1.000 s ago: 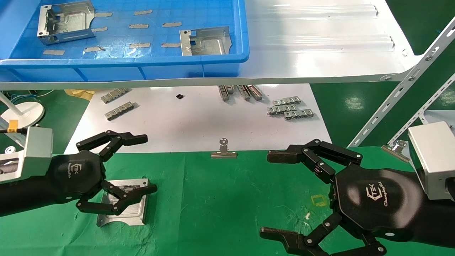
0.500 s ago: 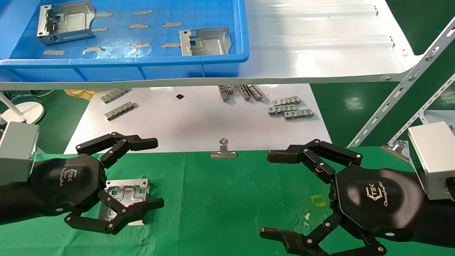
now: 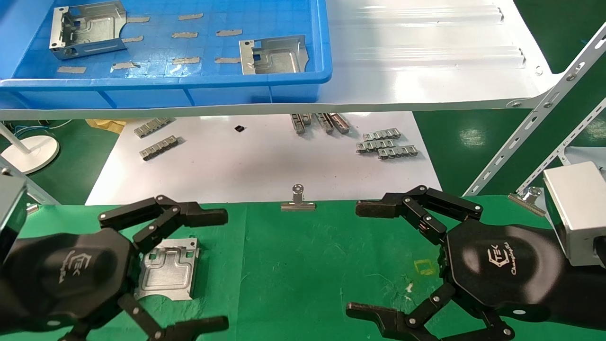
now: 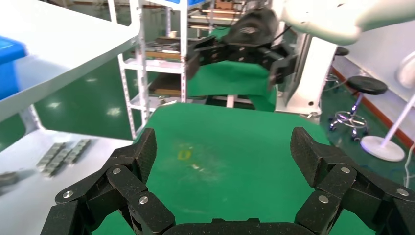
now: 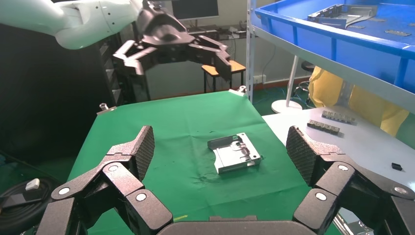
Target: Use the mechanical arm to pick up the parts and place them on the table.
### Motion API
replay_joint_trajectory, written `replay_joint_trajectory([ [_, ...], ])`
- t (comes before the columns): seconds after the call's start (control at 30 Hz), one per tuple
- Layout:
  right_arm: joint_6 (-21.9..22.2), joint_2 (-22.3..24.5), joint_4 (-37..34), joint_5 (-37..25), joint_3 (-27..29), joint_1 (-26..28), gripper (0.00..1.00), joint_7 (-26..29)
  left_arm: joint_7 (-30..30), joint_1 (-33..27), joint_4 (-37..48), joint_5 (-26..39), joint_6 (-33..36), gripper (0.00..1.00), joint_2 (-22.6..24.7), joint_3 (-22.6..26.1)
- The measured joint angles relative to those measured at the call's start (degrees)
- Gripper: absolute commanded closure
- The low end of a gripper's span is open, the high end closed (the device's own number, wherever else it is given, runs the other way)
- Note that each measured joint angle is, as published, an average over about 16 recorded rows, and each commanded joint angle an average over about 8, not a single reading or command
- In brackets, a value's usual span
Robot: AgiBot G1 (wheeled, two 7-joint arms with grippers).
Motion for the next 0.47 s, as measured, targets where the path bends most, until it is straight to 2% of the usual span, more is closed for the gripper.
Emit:
replay_joint_trajectory([
  [0.47,0.02,0.0,-0.01,0.01,0.0,-0.01,0.0,0.0,-1.27,0.61,-1.75,-0.32,-0.23,0.0,-0.34,-0.71],
])
